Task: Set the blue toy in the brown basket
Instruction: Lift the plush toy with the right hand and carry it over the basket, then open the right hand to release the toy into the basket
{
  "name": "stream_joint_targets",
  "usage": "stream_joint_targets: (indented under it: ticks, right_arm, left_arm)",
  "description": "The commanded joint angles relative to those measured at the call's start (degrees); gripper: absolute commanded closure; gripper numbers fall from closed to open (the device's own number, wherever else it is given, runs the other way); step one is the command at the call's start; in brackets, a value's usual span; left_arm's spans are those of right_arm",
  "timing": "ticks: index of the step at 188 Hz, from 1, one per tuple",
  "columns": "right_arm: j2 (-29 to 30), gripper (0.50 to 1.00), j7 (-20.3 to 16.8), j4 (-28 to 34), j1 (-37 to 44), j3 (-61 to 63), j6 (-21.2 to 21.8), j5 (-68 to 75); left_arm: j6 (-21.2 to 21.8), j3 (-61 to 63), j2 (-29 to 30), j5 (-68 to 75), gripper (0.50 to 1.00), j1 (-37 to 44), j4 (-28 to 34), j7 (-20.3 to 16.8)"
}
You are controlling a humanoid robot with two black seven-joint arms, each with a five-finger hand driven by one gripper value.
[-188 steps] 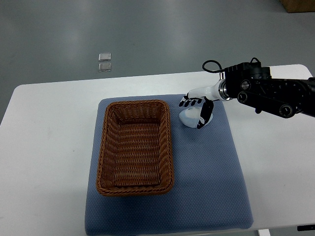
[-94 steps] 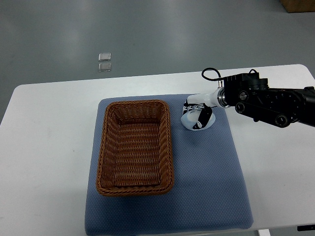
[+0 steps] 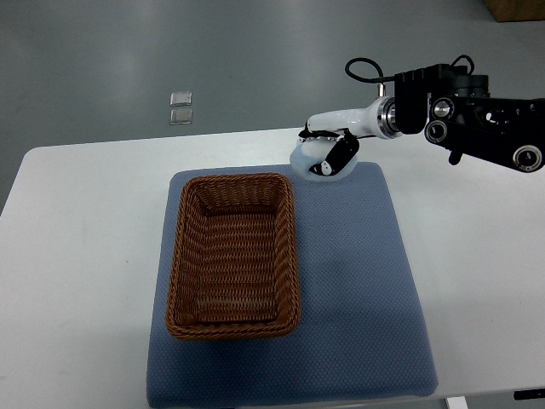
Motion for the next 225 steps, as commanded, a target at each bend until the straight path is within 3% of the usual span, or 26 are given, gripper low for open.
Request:
stream_joint_targets:
  ticks: [1,38,85,150,166,200,225]
  right_arm:
    - [1.3,0.979,0.2,2.8,1.1,1.7,-0.2,6.0]
    - [9.5,0.934,1.5,1.8,1.5,1.7,-1.5,9.3]
    - [19.9,0.928,2.5,-3.0,-1.1,0.7,-3.6,8.3]
    - [24.3,0.91,2.4,-7.7,-6.8,-0.5,-5.1,5.0]
    - [24.3,0.85,2.3,-8.4,-8.2,-1.2,-6.4,3.7]
    - [24.3,0.812,2.3,-8.8,-9.0,-2.0,-6.8,2.7]
    - [24.3,0.709,2.3,-9.0,-9.4,-1.9,-6.9,2.7]
  left_arm:
    - [0.0,0.0,0.0,0.0,0.5,0.0,0.0,0.0]
    - [0.0,0.2,0.0,0.0,0.5,0.0,0.1,0.0]
    - [0.0,0.2,0.0,0.0,0.5,0.0,0.2,0.0]
    - [0.0,0.2,0.0,0.0,0.5,0.0,0.1,0.0]
    - [0.0,0.2,0.0,0.0,0.5,0.0,0.2,0.0]
    - [0.0,0.3,0.0,0.0,0.5,0.0,0.2,0.0]
    - [0.0,0.2,0.0,0.0,0.5,0.0,0.2,0.0]
